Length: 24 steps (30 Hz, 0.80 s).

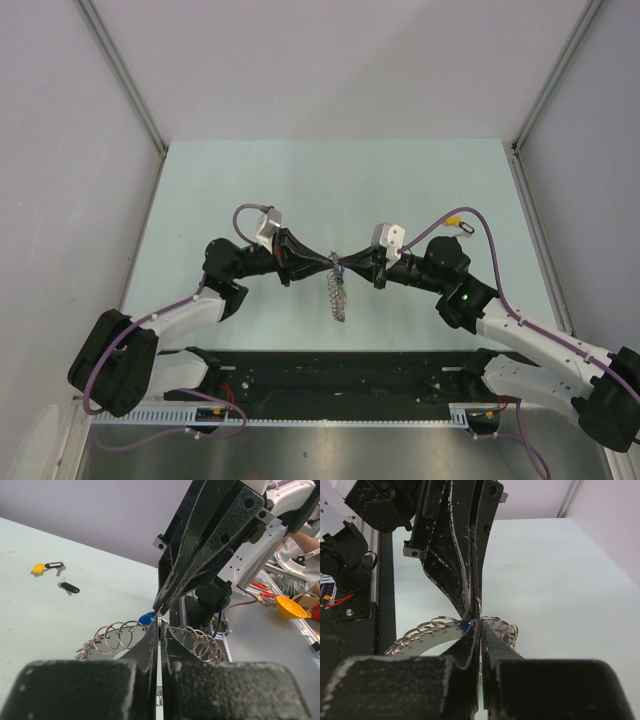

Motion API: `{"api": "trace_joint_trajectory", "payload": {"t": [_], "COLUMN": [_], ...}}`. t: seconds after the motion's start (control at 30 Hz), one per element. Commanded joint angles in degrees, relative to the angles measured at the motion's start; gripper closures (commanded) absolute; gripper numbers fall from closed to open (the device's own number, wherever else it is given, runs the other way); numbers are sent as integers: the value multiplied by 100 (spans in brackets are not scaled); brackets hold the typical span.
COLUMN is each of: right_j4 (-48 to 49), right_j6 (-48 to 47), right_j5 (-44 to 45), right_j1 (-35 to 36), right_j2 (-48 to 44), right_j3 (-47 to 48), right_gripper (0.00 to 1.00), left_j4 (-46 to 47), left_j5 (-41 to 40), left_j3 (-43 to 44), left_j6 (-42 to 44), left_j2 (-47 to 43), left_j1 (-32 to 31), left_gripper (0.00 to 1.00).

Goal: Put the keys on the keyring

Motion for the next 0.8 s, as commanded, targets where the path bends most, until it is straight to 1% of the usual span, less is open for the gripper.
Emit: {"api": "trace_joint_trajectory", "payload": {"t": [0.0,0.77], "right_j4": [249,196], "right_j6": [50,59], "right_j5": [-76,-75], "right_j1": [-8,-17], "right_j2": [-93,-137], "right_j3": [64,64], "right_gripper": [100,100], "left_j4": [504,592], "left_j5": [-45,-115], "left_j3": [164,120], "left_j6": [-110,-163], "left_j2": [-46,-54], "left_j1": [-17,-8], "left_gripper": [99,100]}}
